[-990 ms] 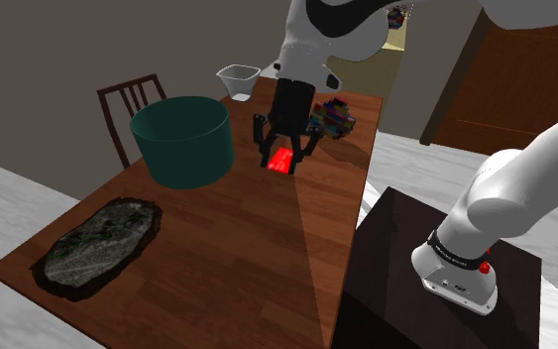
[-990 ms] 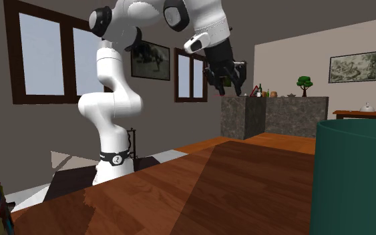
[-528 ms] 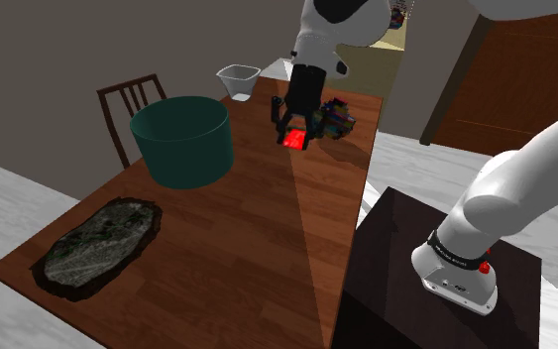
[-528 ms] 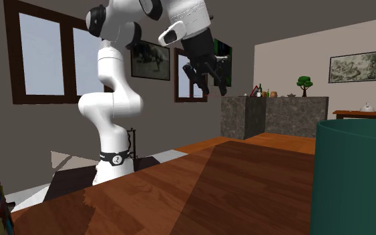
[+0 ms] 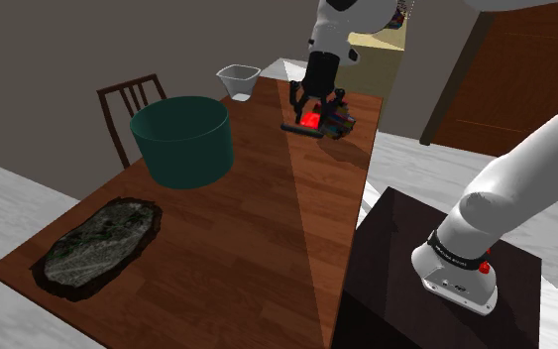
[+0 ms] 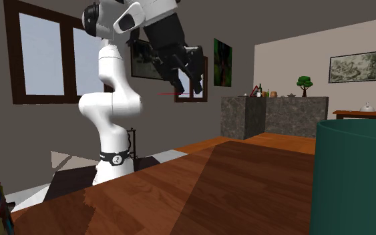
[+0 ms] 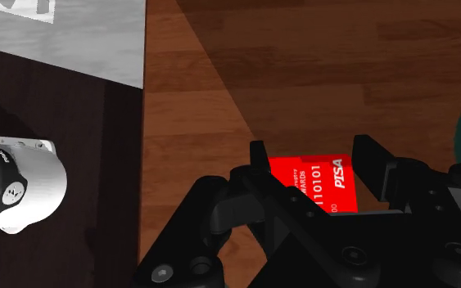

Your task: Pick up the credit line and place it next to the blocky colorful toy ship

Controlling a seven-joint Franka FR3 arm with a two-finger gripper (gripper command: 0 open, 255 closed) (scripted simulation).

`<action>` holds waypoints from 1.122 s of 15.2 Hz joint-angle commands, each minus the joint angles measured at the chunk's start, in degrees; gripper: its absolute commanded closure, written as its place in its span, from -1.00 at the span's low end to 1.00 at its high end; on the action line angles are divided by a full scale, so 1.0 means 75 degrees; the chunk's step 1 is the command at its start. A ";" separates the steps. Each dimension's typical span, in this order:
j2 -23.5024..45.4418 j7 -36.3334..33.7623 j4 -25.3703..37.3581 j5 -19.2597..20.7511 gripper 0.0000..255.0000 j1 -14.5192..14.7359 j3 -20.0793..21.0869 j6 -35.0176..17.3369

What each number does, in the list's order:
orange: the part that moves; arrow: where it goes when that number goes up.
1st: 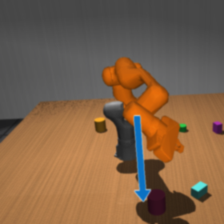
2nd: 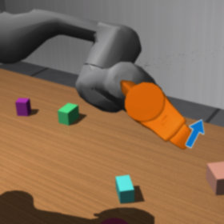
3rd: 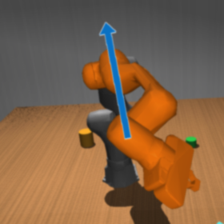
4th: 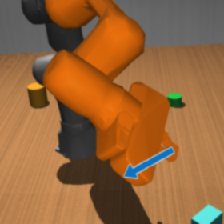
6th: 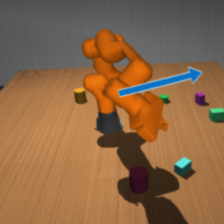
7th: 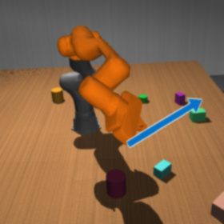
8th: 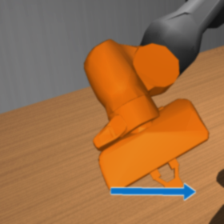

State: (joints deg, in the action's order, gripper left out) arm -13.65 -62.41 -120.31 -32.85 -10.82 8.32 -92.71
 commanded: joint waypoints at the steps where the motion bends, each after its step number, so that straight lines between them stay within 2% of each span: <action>1: 0.0269 0.0307 0.0265 0.0185 1.00 -0.0174 -0.0231 0.0185; 9: 0.1413 0.1309 0.1630 0.0755 1.00 -0.0799 -0.0993 0.0995; 17: 0.2982 0.2199 0.3680 0.1101 1.00 -0.1438 -0.1588 0.1952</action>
State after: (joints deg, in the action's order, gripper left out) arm 6.96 -46.97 -94.86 -24.90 -20.91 -3.03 -78.95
